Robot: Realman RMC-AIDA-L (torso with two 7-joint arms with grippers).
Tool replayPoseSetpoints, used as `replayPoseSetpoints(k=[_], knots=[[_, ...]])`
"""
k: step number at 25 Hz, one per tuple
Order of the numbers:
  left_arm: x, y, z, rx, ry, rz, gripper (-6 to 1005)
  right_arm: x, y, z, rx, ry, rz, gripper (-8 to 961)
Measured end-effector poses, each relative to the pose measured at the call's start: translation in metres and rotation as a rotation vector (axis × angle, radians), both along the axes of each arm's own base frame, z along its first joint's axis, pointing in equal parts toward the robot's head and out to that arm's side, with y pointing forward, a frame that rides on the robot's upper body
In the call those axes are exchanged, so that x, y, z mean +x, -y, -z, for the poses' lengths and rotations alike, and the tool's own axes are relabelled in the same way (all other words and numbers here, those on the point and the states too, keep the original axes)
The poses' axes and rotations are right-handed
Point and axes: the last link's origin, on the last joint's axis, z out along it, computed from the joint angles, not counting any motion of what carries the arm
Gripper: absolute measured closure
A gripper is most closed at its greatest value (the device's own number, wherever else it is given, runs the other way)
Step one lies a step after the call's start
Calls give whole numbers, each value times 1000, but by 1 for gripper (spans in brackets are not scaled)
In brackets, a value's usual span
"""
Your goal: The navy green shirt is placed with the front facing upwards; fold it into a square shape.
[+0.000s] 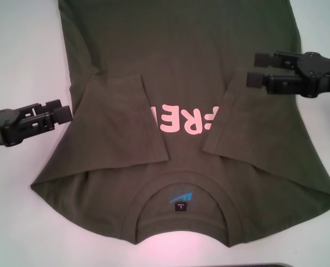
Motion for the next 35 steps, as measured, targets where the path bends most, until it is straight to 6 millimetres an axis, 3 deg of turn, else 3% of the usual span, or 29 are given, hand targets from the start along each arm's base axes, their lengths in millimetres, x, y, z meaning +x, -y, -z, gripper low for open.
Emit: replayPoseSetpoints(k=[6,13,23,24,35], knots=[[4,2,0,-15,15,21,373,1,12,-1,-20,8,-74,37],[0,20,-2,-55,64,2,374,5,25,-13,-74,-21,-85,41],[-20,50,-7,-261,166,-347,375,17,36,-20,-116,-57,29,42],[-29,54,-8,-307,144,-463,375,18,36,-19,-110,-57,36,42],[-45,54,1,-416,43,-686,377,24,37,-17,-96,-50,70,41]])
